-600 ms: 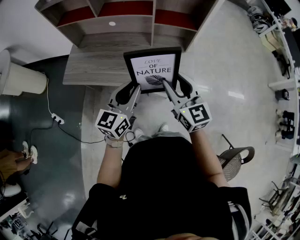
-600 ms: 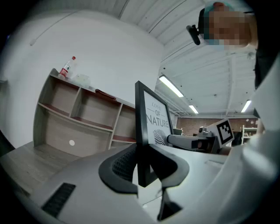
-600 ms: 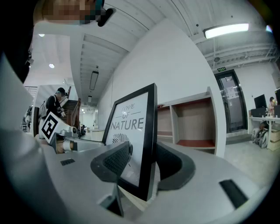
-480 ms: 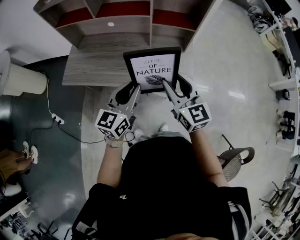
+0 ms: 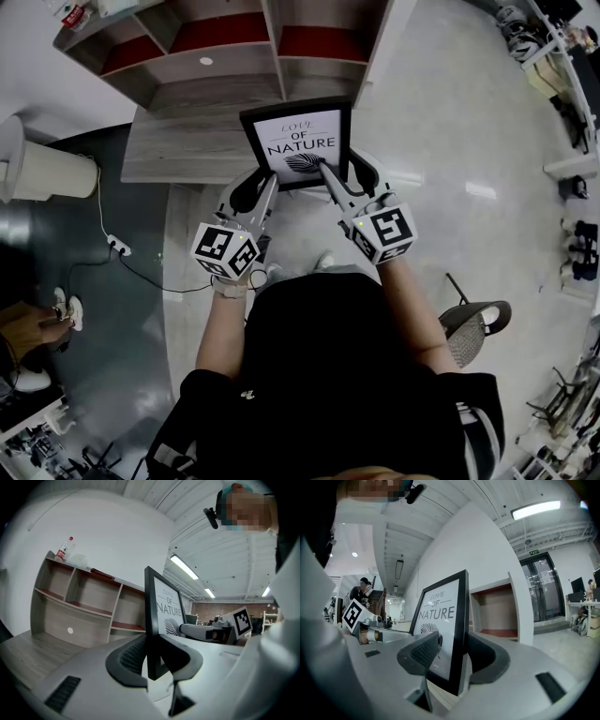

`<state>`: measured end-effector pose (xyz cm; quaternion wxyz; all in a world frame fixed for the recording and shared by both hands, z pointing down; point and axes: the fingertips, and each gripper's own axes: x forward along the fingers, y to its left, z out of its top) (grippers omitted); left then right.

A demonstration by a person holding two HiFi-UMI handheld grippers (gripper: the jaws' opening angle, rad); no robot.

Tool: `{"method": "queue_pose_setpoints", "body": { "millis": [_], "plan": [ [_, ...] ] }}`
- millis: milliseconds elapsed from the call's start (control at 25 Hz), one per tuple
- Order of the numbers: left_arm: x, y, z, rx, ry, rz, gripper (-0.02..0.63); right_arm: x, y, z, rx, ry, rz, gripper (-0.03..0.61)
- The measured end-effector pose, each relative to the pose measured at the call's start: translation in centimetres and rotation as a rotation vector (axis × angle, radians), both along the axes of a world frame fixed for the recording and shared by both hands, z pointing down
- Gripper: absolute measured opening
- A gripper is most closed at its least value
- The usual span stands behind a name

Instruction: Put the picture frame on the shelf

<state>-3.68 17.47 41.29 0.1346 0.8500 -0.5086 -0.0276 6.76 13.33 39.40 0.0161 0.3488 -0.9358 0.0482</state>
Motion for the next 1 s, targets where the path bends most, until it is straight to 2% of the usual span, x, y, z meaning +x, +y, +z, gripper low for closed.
{"method": "queue_pose_setpoints", "body": {
  "millis": [200, 440, 680, 1000],
  "plan": [
    [2.1, -1.1, 0.2, -0.009, -0.016, 0.005, 0.087, 2.1, -1.2, 0.5, -0.013, -0.02, 0.003, 0.179],
    [2.6, -4.0, 1.0, -0.028, -0.01, 0.021, 0.087, 2.7, -4.0, 1.5, -0.042, -0.017, 0.021, 0.179],
    [1.3, -8.2, 1.7, -0.033, 0.008, 0.05, 0.087, 1.5, -7.7, 2.3, -0.059, 0.01, 0.051, 0.18],
    [-2.3, -16.0, 1.7, -0.036, -0.005, 0.112, 0.087, -1.9, -14.7, 2.0, -0.031, 0.017, 0.126, 0.179]
  ]
}}
